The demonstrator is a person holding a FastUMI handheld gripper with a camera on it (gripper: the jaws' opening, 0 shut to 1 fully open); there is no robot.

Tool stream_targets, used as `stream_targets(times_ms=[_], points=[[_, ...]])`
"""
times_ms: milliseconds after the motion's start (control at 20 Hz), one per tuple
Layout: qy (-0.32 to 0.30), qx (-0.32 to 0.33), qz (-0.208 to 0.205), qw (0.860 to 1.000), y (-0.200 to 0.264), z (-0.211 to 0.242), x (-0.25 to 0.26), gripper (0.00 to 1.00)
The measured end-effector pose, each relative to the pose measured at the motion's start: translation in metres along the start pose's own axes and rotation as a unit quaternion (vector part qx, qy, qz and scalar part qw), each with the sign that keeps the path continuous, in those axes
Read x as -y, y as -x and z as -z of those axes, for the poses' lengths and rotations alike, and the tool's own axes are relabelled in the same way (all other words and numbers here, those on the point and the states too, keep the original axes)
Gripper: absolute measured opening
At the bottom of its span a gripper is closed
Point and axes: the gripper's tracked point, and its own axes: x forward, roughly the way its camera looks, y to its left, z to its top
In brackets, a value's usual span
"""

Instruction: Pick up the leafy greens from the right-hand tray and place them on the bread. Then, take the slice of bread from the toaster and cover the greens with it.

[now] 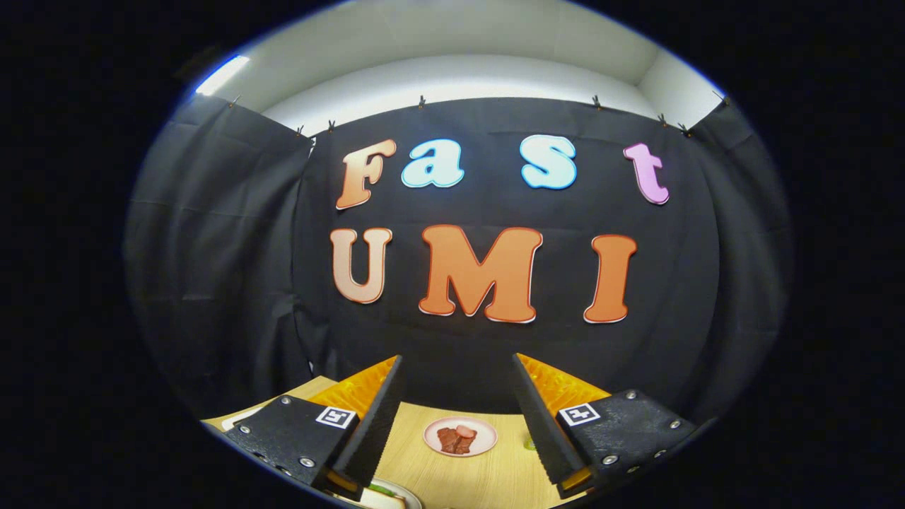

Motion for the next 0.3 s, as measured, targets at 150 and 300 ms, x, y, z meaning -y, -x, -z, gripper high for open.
stream_targets(times_ms=[150, 300], points=[[0.01, 0.032, 0.012, 0.999, 0.005, -0.016, 0.001, 0.92], [0.007, 0.047, 0.009, 0.999, 0.007, -0.028, -0.001, 0.92]])
